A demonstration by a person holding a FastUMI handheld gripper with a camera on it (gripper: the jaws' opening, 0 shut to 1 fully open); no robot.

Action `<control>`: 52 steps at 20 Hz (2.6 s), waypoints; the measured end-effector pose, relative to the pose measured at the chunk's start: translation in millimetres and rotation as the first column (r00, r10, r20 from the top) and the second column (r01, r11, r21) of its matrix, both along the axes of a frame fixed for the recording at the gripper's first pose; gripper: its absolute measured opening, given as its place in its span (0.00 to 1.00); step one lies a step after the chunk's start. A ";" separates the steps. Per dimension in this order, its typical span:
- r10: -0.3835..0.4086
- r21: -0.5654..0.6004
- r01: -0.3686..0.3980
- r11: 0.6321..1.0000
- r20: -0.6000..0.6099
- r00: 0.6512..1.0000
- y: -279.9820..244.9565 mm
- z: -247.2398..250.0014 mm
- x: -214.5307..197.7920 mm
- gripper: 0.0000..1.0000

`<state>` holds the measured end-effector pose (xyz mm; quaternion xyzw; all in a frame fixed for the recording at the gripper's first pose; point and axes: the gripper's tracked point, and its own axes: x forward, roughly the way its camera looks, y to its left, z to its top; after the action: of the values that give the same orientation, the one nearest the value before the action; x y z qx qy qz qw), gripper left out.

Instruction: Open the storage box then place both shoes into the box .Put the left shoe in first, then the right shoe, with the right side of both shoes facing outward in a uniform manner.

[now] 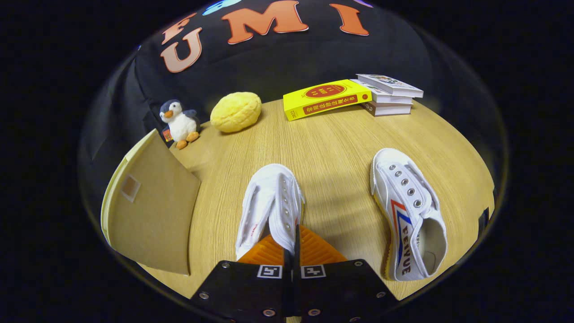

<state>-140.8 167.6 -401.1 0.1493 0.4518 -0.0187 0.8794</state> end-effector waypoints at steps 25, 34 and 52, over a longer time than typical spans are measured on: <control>0.081 0.088 -0.101 0.991 0.205 0.975 167.5 206.4 77.8 0.00; 0.210 0.094 -0.216 0.972 0.066 0.975 271.3 164.2 61.2 0.00; 0.377 0.119 -0.357 0.926 -0.277 0.884 335.6 62.3 4.8 0.07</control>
<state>-136.0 503.2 -338.8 0.0851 0.5980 0.1406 0.7845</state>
